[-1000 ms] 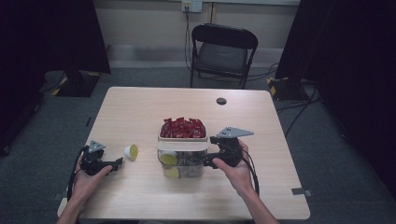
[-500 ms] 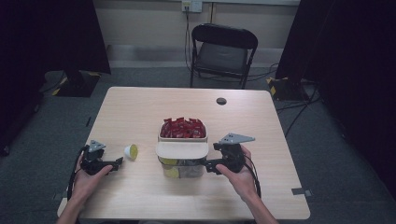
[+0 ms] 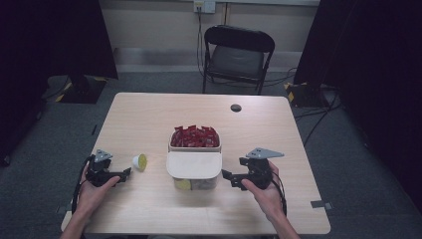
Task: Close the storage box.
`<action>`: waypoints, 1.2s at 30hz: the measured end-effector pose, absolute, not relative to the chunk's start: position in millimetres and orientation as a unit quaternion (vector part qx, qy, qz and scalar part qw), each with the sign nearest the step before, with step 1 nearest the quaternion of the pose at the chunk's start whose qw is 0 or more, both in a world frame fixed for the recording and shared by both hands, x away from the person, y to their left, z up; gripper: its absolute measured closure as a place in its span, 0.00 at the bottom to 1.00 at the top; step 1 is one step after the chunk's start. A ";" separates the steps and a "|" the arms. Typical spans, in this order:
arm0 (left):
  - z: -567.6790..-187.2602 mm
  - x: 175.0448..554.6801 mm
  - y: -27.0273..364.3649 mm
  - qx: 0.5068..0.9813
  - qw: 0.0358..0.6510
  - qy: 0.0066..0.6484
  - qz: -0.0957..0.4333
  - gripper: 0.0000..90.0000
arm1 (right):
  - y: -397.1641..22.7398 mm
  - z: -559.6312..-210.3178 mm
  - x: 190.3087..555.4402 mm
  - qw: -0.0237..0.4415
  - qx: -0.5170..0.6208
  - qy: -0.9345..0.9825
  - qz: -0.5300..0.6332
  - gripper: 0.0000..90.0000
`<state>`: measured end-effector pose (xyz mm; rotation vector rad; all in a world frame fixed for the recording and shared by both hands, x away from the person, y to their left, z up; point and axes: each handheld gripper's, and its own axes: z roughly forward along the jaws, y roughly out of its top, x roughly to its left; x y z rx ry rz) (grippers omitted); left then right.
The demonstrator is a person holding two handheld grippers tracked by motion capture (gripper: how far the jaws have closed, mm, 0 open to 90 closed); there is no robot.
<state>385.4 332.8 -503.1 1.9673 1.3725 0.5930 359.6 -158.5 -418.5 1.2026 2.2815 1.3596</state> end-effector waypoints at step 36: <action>-503.3 385.0 331.4 0.748 0.328 0.531 0.228 0.08 | -265.2 -481.6 394.9 0.182 0.587 0.706 0.352 0.16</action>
